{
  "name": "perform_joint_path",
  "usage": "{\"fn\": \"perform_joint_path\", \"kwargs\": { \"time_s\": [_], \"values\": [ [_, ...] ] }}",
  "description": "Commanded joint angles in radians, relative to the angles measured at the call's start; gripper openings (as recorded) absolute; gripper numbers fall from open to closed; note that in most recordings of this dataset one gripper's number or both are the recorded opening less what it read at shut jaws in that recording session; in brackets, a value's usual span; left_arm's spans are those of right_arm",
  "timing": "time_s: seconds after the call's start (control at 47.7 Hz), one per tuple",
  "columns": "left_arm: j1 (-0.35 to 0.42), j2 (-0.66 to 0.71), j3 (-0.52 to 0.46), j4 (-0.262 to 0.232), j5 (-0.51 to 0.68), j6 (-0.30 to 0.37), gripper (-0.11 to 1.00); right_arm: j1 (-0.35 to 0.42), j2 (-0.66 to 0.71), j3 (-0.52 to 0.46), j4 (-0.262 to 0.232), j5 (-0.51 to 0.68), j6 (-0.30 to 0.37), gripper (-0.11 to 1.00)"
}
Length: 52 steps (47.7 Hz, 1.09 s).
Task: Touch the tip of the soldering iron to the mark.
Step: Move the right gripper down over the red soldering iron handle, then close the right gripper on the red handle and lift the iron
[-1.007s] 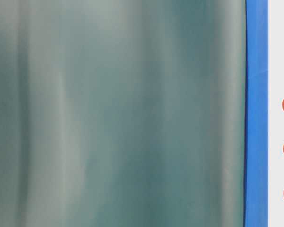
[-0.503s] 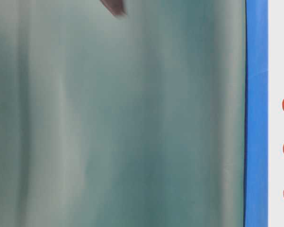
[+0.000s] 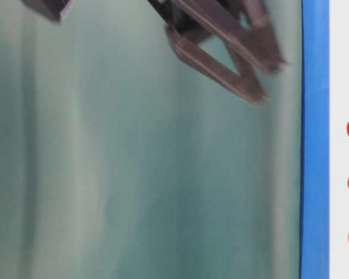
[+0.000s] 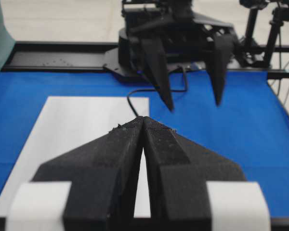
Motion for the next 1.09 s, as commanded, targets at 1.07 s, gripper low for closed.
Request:
{"fn": "perform_joint_path", "kwargs": {
  "time_s": [1.07],
  "values": [
    [0.005, 0.000, 0.008, 0.000, -0.018, -0.002, 0.02, 0.095, 0.443, -0.344, 0.012, 0.222, 0.173, 0.82]
  ]
}}
